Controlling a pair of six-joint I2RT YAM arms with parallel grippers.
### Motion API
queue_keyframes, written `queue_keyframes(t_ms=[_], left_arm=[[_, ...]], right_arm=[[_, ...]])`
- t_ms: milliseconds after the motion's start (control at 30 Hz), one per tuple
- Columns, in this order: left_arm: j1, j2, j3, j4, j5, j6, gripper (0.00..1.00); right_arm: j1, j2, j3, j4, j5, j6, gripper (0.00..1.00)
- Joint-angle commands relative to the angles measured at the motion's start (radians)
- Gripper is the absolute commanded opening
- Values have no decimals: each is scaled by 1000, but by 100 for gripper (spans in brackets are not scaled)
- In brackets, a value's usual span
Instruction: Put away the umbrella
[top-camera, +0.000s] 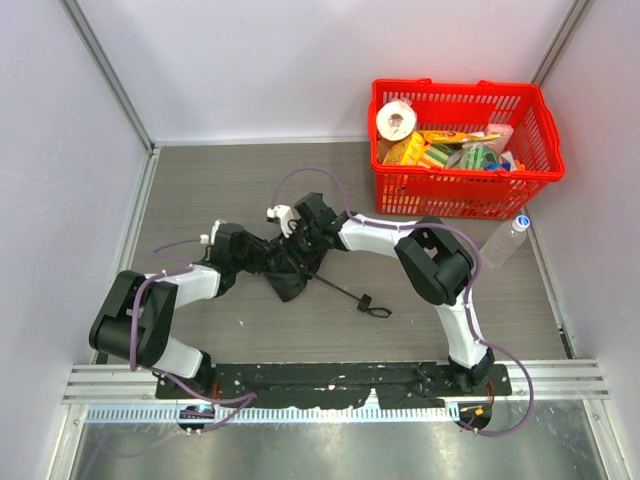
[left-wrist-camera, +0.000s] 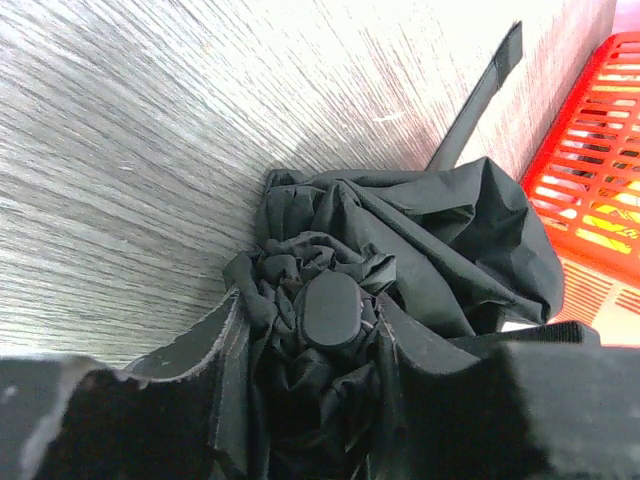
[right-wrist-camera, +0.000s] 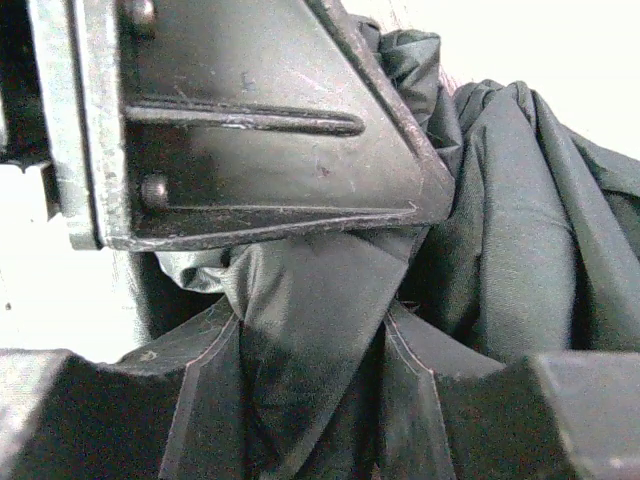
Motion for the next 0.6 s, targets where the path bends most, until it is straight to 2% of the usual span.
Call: queue_keyframes(t_ms=[0, 67, 100, 133, 167, 200, 267, 300, 433, 467, 567], left_arm=[[-4, 10, 44, -63, -21, 59, 19], [-6, 10, 45, -84, -11, 55, 1], [-4, 7, 50, -118, -5, 49, 0], [-6, 6, 52, -135, 6, 49, 0], [-6, 3, 61, -182, 11, 47, 0], [-4, -1, 73, -237, 8, 42, 0], [-7, -20, 78, -285, 5, 41, 0], [-6, -29, 87, -338, 2, 35, 0], [-4, -36, 140, -506, -12, 27, 0], [-4, -36, 151, -532, -21, 20, 0], [-4, -33, 180, -586, -29, 15, 0]], right_arm=[[54, -5, -64, -107, 12, -49, 1], [54, -11, -55, -105, 45, -17, 1], [52, -28, -47, -108, 137, 3, 7], [52, -39, -41, -140, 239, 38, 26], [51, -82, -30, -165, 295, 53, 31], [51, -114, -47, -174, 374, 90, 58], [51, -253, -175, -112, 458, 125, 73], [49, -347, -203, -66, 472, 130, 75], [141, -533, -319, 80, 561, 37, 78], [190, -547, -352, 120, 619, 28, 79], [258, -541, -357, 168, 667, -50, 79]])
